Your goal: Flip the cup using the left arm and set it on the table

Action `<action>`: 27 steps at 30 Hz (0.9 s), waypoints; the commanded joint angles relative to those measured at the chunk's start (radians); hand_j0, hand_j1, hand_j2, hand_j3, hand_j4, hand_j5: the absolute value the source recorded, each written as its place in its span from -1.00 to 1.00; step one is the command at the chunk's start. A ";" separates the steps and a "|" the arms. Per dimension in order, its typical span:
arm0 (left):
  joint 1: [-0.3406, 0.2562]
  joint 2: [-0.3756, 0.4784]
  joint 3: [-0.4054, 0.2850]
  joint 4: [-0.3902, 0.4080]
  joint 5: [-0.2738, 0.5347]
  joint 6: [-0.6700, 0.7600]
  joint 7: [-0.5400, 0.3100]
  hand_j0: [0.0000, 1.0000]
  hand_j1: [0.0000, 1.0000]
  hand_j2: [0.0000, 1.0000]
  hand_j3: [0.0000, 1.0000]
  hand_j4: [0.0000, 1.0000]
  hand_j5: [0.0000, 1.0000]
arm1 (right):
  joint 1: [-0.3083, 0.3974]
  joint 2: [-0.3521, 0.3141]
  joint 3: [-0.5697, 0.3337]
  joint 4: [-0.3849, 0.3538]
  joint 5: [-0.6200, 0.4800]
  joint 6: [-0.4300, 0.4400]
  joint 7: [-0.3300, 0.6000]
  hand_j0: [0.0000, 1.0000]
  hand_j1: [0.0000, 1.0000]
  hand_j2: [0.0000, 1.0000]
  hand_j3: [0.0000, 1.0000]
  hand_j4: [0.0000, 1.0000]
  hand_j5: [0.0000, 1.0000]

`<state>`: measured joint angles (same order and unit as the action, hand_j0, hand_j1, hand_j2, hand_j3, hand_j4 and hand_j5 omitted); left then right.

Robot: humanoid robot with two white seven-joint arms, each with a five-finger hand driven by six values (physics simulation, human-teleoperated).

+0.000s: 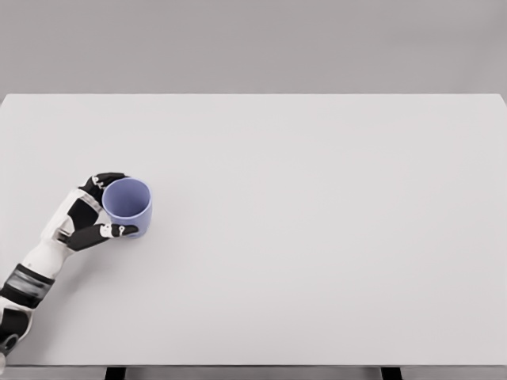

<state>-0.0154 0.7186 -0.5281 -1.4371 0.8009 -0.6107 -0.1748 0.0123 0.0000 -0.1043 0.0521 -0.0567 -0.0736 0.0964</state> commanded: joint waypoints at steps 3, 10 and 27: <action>0.002 -0.008 0.000 0.004 0.001 0.000 0.000 0.27 0.27 0.27 0.27 0.27 0.27 | 0.000 0.000 0.000 0.000 0.000 0.000 0.000 1.00 1.00 1.00 1.00 1.00 1.00; 0.002 -0.008 0.002 -0.003 -0.005 0.000 0.000 0.71 0.71 0.71 0.71 0.71 0.71 | 0.000 0.000 0.000 0.000 0.000 0.000 0.000 1.00 1.00 1.00 1.00 1.00 1.00; 0.005 -0.004 0.005 -0.017 -0.011 0.000 0.000 1.00 1.00 1.00 1.00 1.00 1.00 | 0.000 0.000 0.000 0.000 0.000 0.000 0.000 1.00 1.00 1.00 1.00 1.00 1.00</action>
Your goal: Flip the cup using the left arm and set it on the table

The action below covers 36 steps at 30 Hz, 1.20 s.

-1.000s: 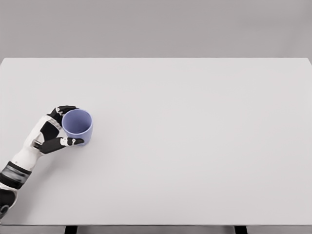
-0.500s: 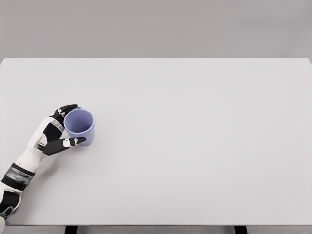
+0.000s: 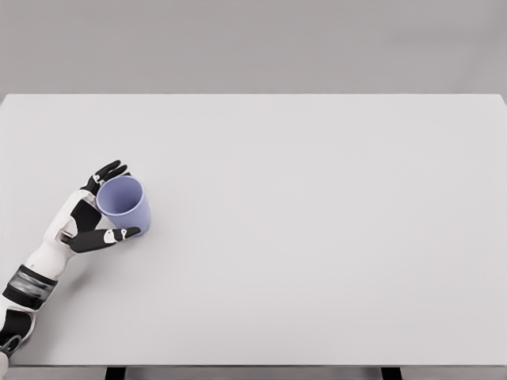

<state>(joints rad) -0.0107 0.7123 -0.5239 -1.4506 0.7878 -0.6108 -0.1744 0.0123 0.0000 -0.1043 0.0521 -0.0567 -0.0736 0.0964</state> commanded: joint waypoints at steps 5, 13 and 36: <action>-0.002 0.010 0.007 -0.002 0.002 0.000 0.001 1.00 1.00 1.00 1.00 1.00 1.00 | 0.000 0.000 0.000 0.000 0.000 0.000 -0.001 1.00 1.00 1.00 1.00 1.00 1.00; -0.003 0.016 0.022 -0.002 0.002 0.000 0.003 1.00 1.00 1.00 1.00 1.00 1.00 | 0.000 0.000 0.000 0.000 0.000 0.000 0.000 1.00 1.00 1.00 1.00 1.00 1.00; 0.012 0.361 0.065 -0.105 -0.157 0.000 0.007 1.00 1.00 1.00 1.00 1.00 1.00 | 0.000 0.000 0.000 0.000 0.000 0.000 0.000 1.00 1.00 1.00 1.00 1.00 1.00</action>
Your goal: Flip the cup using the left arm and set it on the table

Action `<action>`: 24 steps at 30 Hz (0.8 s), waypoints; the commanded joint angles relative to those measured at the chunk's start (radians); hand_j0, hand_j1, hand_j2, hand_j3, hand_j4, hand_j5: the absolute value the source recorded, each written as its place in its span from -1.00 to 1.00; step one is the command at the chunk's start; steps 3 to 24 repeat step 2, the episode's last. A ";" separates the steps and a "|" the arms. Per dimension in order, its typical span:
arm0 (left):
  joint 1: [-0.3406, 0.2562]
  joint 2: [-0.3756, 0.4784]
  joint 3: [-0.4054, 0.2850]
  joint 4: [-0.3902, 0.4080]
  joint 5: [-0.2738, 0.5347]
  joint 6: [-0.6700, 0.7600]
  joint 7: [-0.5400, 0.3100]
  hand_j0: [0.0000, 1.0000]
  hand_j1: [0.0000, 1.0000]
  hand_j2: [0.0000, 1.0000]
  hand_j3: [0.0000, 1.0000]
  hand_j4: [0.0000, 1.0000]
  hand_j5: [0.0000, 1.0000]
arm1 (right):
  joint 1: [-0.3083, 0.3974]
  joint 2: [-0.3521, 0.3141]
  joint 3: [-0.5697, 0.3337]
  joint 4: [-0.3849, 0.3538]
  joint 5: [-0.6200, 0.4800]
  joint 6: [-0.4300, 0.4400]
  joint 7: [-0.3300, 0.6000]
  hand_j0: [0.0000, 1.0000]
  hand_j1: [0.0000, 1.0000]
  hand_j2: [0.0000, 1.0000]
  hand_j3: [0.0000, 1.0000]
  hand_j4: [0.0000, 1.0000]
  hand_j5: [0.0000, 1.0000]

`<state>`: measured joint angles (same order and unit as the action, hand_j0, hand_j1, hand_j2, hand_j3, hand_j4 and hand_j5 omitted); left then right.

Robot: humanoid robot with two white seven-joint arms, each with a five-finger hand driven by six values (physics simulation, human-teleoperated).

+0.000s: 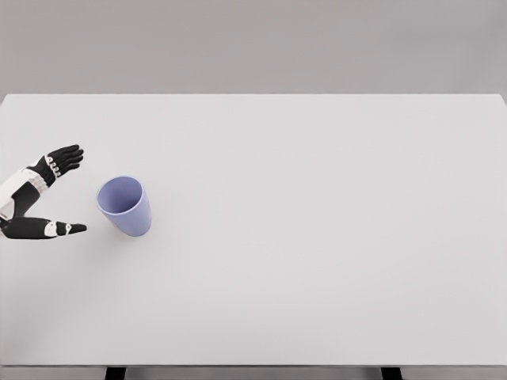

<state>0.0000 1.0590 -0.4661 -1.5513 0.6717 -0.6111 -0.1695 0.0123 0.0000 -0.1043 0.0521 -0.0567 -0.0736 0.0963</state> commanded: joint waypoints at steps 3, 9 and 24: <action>0.000 0.021 0.010 -0.004 -0.055 0.000 0.001 1.00 1.00 1.00 1.00 1.00 1.00 | 0.000 0.000 0.000 0.000 0.001 0.000 0.000 1.00 1.00 1.00 1.00 1.00 1.00; 0.000 0.021 0.010 -0.004 -0.055 0.000 0.001 1.00 1.00 1.00 1.00 1.00 1.00 | 0.000 0.000 0.000 0.000 0.001 0.000 0.000 1.00 1.00 1.00 1.00 1.00 1.00; 0.000 0.021 0.010 -0.004 -0.055 0.000 0.001 1.00 1.00 1.00 1.00 1.00 1.00 | 0.000 0.000 0.000 0.000 0.001 0.000 0.000 1.00 1.00 1.00 1.00 1.00 1.00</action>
